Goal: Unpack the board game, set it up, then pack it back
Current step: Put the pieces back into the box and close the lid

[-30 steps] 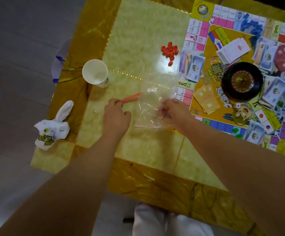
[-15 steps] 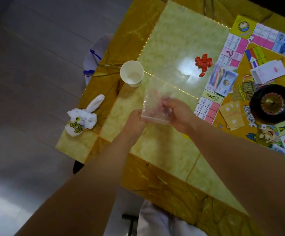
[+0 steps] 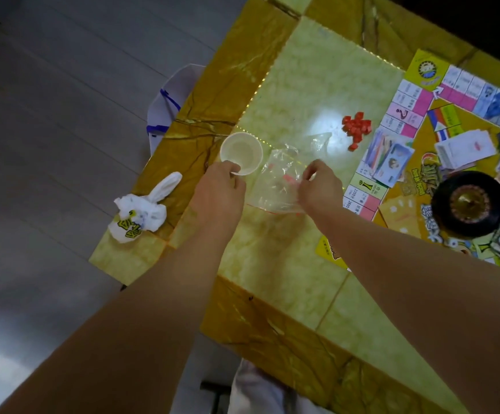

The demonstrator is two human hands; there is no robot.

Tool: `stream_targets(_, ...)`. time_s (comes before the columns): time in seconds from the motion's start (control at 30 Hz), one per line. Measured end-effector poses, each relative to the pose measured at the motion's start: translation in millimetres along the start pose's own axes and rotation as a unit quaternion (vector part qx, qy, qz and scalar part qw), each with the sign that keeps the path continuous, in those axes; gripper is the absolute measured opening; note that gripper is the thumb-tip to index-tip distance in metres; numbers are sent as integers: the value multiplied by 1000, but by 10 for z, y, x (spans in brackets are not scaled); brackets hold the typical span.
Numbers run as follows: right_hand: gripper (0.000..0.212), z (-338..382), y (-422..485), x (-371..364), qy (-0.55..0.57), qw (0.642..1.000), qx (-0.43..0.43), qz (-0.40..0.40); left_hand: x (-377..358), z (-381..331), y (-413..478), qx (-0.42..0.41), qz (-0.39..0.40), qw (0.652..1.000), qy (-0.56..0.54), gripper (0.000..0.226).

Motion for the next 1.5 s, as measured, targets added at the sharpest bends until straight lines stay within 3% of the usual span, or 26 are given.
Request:
stream_targets(0.07, 18, 28, -16, -35, 20, 1000, 2, 19, 46, -69, -107, -13, -16, 1000, 4, 24)
stream_targets(0.13, 20, 50, -91, -128, 82, 993, -13, 80, 52, -130, -211, -31, 2, 1000, 3, 23)
stream_targets(0.27, 48, 127, -337, -340, 106, 973, -13, 203, 20, -165, -383, -64, 43, 997, -26, 22)
stream_targets(0.4, 17, 96, -396, -414, 36, 985, 32, 167, 94, -146, -587, -82, 18, 992, -93, 39)
stream_targets(0.5, 13, 16, -478, -437, 30, 987, 25, 157, 302, 75, -780, -37, -59, 994, -81, 43)
stream_targets(0.57, 16, -45, -541, -476, 36, 987, 20, 154, 470, 304, -918, 18, -109, 993, 46, 38)
stream_targets(0.63, 21, -95, -634, -557, 44, 984, 17, 173, 585, 568, -1047, 118, -105, 974, 163, 36)
stream_targets(0.7, 22, -131, -720, -656, 65, 977, 8, 200, 641, 761, -1108, 176, -83, 964, 183, 34)
stream_targets(0.93, 34, -230, -1027, -985, 106, 957, -28, 268, 528, 1285, -1129, 199, 48, 976, 78, 47)
stream_targets(1.1, 40, -393, -1246, -1196, 107, 957, -52, 264, 595, 1329, -1390, 132, -3, 991, 17, 26)
stream_targets(1.23, 43, -482, -1553, -1453, 106, 958, -15, 268, 810, 1460, -1828, 142, -19, 990, 7, 6)
stream_targets(1.5, 57, -879, -2434, -2368, -9, 943, 7, 332, 904, 2227, -2974, 266, -22, 963, -47, 32)
Point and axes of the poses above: each hand's wrist, its own y-axis towards the middle knuckle, its own x-axis out of the back of the hand, z = x × y, the point moved 7 cm from there along y, towards the middle knuckle, and after that the axes turned 14 degrees about -x, right-handed, at the moved point
